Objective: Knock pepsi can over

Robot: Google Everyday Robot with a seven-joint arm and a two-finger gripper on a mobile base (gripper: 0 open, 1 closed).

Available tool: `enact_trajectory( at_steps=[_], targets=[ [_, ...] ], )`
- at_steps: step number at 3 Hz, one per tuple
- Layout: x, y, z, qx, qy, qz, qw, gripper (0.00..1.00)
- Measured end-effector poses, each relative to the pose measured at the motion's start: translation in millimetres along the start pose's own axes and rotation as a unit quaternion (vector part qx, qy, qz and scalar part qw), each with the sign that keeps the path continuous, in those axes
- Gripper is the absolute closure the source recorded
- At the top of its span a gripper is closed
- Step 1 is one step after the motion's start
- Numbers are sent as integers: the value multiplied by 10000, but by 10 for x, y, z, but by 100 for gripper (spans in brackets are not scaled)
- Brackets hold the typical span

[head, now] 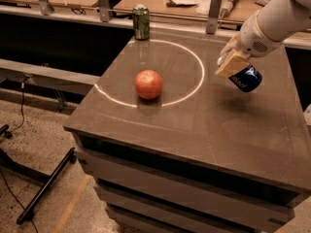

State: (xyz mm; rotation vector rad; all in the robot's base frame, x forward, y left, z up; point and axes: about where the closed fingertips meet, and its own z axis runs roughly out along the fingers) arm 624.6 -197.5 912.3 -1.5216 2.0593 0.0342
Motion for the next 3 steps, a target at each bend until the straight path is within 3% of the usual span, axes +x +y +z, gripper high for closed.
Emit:
enact_trajectory(
  at_steps=[1,2,3],
  targets=[
    [-43,140,116,-547,46,68,9985,100],
    [-72,226,207,-776,186,66,9968,80],
    [-75,226,216,-779,168,65,9968,58]
  ],
)
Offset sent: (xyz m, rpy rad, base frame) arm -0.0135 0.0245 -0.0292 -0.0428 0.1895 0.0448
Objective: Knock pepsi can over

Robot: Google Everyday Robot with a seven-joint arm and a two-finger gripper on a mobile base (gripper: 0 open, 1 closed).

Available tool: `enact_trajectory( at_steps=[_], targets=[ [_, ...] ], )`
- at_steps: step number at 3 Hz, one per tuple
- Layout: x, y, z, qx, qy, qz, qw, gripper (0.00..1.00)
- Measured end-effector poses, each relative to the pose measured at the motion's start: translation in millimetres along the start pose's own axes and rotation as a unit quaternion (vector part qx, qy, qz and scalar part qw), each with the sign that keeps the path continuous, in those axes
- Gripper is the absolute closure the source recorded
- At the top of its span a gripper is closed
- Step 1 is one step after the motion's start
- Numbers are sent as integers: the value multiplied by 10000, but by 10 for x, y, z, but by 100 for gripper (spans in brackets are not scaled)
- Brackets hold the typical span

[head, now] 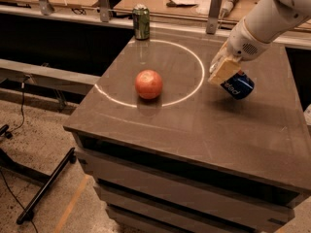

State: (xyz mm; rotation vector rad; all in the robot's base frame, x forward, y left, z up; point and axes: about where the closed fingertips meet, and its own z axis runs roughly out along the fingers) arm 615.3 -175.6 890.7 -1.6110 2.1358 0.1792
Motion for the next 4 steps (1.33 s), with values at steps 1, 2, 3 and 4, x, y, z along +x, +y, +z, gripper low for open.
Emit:
enact_trajectory(
  at_steps=[1,2,3,4],
  targets=[
    [-5,4,21,-16,2,-5,10000,35],
    [-15,9,58,-43,4,-14,10000,0],
    [-15,10,59,-43,4,-14,10000,0],
    [179,264,447,-480,165,-121,9986,0]
  ],
)
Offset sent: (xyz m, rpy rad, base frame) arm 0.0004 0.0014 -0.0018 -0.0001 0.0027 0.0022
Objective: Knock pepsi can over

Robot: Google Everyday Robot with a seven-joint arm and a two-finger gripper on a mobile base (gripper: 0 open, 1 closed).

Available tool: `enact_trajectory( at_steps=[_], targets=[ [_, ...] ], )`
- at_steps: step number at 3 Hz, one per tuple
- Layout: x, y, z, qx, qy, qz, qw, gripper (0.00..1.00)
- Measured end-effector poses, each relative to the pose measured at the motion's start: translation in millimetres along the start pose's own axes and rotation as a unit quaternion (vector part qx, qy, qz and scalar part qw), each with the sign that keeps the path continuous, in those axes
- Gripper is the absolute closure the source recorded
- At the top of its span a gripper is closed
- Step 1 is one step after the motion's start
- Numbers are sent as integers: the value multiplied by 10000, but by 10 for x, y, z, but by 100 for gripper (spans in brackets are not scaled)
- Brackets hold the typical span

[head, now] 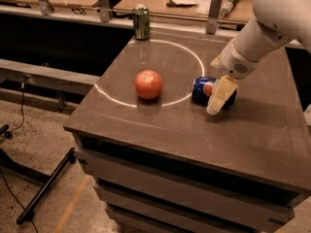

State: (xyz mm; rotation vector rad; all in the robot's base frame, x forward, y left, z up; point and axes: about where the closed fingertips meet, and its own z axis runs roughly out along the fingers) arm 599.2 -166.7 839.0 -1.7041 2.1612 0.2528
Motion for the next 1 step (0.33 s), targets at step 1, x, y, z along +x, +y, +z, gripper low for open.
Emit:
enact_trajectory(
  at_steps=[1],
  targets=[
    [0,0,1,-1,0,0,10000,0]
  ],
)
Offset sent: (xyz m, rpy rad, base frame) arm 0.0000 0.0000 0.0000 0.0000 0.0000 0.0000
